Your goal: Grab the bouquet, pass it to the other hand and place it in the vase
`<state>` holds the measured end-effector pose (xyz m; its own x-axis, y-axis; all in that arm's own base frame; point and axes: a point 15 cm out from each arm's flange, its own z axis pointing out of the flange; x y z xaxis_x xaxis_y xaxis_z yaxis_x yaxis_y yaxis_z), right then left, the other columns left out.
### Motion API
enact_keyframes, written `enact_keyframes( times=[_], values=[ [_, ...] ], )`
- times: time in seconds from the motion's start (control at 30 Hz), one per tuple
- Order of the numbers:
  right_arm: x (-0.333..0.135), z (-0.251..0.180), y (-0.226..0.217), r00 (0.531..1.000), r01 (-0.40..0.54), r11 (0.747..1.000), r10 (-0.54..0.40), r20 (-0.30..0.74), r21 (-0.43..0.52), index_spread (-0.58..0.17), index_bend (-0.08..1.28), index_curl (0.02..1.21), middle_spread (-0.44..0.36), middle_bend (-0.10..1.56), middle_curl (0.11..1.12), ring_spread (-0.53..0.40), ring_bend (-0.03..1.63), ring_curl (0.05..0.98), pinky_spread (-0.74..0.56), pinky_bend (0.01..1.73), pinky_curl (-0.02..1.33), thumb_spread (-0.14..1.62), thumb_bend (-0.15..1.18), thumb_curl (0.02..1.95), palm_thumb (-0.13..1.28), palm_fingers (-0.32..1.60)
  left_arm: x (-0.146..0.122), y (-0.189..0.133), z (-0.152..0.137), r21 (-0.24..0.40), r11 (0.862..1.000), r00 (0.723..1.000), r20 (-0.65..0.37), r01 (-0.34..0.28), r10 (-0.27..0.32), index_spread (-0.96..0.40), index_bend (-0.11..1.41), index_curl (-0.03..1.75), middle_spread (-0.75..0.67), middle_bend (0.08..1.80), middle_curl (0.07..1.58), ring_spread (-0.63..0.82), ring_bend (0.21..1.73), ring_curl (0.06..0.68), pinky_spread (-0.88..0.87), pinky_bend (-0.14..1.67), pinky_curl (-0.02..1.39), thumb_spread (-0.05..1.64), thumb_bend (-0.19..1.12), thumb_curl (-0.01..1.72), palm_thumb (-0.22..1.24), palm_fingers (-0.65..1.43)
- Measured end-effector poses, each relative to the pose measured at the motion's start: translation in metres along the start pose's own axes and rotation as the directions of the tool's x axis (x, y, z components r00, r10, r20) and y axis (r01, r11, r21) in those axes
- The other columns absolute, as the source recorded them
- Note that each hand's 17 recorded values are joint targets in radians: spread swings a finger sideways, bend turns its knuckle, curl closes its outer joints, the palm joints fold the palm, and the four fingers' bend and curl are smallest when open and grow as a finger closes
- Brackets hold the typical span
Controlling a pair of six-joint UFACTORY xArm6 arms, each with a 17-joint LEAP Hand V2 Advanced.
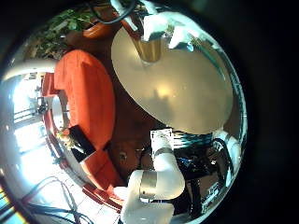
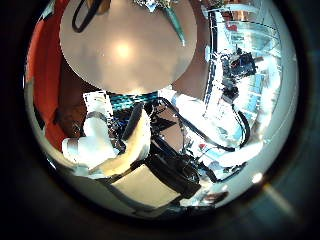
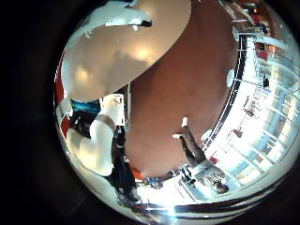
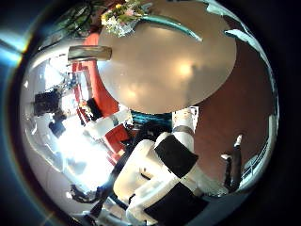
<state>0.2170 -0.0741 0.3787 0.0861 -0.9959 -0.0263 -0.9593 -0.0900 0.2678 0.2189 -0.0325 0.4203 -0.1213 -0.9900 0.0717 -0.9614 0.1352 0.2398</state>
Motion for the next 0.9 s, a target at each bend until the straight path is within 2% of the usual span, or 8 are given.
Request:
enact_keyframes(
  times=[0.6,0.7,0.9],
  values=[
    [0.0,0.001,0.001,1.0,-0.001,1.0,0.001,0.007,0.0,-0.255,0.17,0.25,0.022,0.47,0.37,0.057,0.88,0.256,0.35,0.79,0.21,1.23,-0.02,0.32,0.5,0.12,-0.003,0.006,0.01,-0.026,1.0,1.0,0.0,0.014,-0.014,-0.05,0.17,0.34,0.31,0.19,0.33,0.49,0.53,0.184,0.49,0.27,0.33,1.13,-0.02,0.34,0.36,0.17],
    [0.001,0.001,0.0,1.0,-0.006,1.0,0.006,0.008,-0.002,-0.235,0.21,0.28,0.015,0.47,0.37,0.054,0.85,0.244,0.35,0.75,0.19,1.23,-0.02,0.32,0.5,0.18,0.002,0.006,0.011,-0.033,0.999,1.0,0.01,-0.012,0.013,-0.05,0.17,0.34,0.31,0.19,0.33,0.49,0.53,0.183,0.49,0.27,0.33,1.13,-0.02,0.34,0.36,0.17],
    [0.021,0.007,-0.016,0.998,-0.062,0.998,0.062,0.019,0.017,-0.218,0.24,0.33,-0.018,0.49,0.38,0.01,0.84,0.235,0.29,0.67,0.16,1.2,-0.02,0.33,0.51,0.32,0.023,0.003,0.015,-0.042,0.992,0.991,0.049,-0.119,0.121,-0.05,0.17,0.34,0.31,0.19,0.33,0.49,0.53,0.182,0.49,0.27,0.33,1.13,-0.02,0.34,0.36,0.17]
  ],
)
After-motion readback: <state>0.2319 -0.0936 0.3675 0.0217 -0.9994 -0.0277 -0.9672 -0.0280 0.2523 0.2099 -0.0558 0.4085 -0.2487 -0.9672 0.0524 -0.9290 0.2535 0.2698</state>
